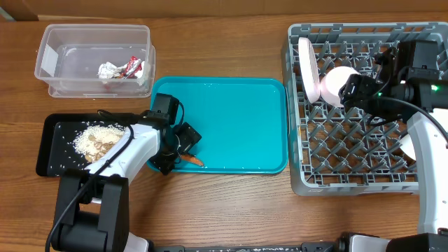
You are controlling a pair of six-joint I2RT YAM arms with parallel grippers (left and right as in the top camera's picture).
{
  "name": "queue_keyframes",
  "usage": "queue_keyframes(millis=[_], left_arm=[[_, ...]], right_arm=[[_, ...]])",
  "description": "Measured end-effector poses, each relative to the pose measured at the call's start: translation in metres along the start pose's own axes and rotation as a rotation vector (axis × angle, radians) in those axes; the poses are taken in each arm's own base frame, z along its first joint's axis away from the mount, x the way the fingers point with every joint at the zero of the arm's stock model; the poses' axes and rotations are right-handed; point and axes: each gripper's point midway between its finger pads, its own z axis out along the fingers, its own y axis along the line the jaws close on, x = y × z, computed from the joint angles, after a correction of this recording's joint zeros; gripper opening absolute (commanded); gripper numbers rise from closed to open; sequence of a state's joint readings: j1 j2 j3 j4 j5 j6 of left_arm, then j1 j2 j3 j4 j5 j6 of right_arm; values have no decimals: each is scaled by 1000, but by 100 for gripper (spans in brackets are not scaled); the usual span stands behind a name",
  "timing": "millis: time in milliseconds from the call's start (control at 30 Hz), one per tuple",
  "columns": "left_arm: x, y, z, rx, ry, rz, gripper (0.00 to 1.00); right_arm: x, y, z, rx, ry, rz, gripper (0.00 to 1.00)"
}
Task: Sort waste into correct bins and load items into the dishwasher
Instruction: 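Lower the left gripper onto the orange carrot on the teal tray and grasp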
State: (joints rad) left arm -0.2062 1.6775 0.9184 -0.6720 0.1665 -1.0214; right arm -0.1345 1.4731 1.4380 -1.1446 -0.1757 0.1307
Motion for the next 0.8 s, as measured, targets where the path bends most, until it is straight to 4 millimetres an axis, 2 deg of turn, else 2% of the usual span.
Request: queue_keyframes(millis=[167,300,400,533,667,800], left_arm=[[-7,-10,0,39,-31,6,81],[-9,-10,0,40,-41,5,69],[-10,-10,0,37,-48,7,52],[-11,-10,0,37,-56,3,47],[-12,-10,0,38,-59,3,35],[-12,-10,0,37,-61,3,29]], right_arm=[[0,0,0,0,1,0,81],[0,0,0,-1,1,0,81],[0,0,0,0,0,0,81],[0,0,0,0,0,0,81],[0,0,0,0,0,0,81],[0,0,0,0,1,1,80]])
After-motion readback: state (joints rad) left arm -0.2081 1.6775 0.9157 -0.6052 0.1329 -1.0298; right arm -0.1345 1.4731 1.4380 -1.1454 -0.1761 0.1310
